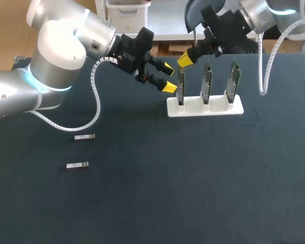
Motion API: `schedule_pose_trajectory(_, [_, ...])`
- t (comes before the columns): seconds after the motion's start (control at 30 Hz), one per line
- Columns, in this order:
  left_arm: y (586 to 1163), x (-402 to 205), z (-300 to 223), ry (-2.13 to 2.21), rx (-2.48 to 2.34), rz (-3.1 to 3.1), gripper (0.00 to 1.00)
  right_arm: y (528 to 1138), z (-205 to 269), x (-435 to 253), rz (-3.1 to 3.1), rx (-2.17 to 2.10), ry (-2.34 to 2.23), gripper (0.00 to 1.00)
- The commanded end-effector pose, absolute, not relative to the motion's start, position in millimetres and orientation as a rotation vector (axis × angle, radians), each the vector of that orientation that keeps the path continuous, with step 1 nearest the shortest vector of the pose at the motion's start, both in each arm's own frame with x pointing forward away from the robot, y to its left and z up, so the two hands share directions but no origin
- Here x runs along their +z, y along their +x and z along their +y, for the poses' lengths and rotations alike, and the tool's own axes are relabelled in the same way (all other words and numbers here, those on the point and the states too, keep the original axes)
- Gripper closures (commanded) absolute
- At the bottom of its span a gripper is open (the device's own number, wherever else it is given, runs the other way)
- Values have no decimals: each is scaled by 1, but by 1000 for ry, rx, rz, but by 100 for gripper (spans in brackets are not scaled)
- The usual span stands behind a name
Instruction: Pick up the optical module with the left hand, and insert it into the network port with the right hand.
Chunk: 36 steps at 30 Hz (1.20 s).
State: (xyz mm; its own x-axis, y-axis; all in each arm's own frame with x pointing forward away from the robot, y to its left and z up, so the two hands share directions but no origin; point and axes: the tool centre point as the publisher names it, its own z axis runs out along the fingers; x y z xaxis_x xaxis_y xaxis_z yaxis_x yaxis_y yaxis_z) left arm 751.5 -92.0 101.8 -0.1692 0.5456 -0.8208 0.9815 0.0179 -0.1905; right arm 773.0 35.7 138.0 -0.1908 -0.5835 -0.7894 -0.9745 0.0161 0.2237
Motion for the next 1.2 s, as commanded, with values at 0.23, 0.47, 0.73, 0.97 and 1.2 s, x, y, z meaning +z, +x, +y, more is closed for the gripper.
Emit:
schedule_pose_trajectory(0.23, [754,102,-93,1564,-1053,1764,0,772,35,114,1837,1039,-1606,100])
schedule_pose_trajectory(0.47, [754,102,-93,1564,-1053,1764,0,771,35,113,1838,1034,-1606,100])
schedule_pose_trajectory(0.73, [754,102,-93,1564,-1053,1764,0,770,33,128,1801,1069,-1563,100])
schedule_pose_trajectory(0.97, [754,102,-93,1564,-1053,1764,0,771,29,149,1745,1083,-1533,100])
schedule_pose_trajectory(1.2, [754,102,-93,1564,-1053,1764,0,777,19,174,1667,1140,-1465,100])
